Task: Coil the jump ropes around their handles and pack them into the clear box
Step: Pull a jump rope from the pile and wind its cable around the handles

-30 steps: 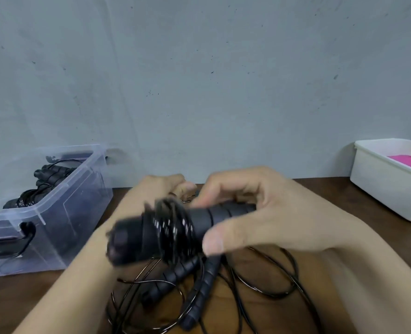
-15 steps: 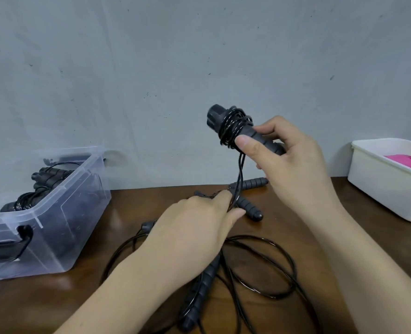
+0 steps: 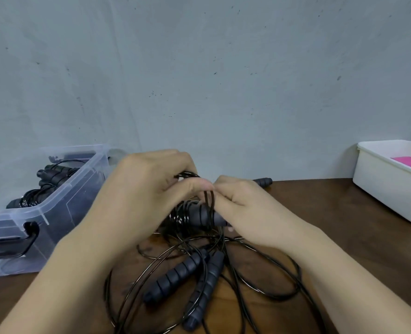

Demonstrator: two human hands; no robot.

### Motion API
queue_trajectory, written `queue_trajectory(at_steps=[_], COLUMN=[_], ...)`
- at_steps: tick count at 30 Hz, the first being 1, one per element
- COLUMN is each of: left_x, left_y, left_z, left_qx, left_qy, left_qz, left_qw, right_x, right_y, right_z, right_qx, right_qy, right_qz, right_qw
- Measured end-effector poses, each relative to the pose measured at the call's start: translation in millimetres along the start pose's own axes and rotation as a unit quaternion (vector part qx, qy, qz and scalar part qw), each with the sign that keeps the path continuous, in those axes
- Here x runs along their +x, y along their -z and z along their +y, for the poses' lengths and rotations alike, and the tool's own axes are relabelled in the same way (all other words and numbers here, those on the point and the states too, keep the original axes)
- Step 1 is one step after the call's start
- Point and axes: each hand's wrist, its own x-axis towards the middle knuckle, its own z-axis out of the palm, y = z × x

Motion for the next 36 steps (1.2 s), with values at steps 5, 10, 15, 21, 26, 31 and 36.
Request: queue_trajectory(at_steps=[5,10,15,21,26,31,36], left_x=[1,1,-6,-6,-9,-10,-7], left_y=[13,11,-12,-38,-48,-38,-13], left_z=[-10,-28,-24,4,19,39,42], left_qx=[-0.08,-0.134,-0.213,-0.111,-0.034,0.001,0.026], left_qy=[0.053,0.079,0.152,0.113,0.073,0.019,-0.03], left_qz=[0.02,0.005,-0.044,-0.069,-0.164,-0.187,-0.113], left_qw=[0.995,0.988,0.964,0.985,0.983,0.982,0.993], right_x=[-17,-31,-37,-28,-22,-14,-5], right_y=[14,38,51,60,59,56,41], right_z=[-25,-48,-55,-46,-35,-17,-8], right_qx=[0.079,0.15,0.246,0.333,0.197,-0.022,-0.13], right_qy=[-0.032,-0.016,0.049,0.034,0.034,0.046,0.058], right_qz=[-0.082,-0.053,-0.011,0.165,0.299,0.362,0.306], right_qw=[0.993,0.987,0.968,0.928,0.933,0.931,0.941])
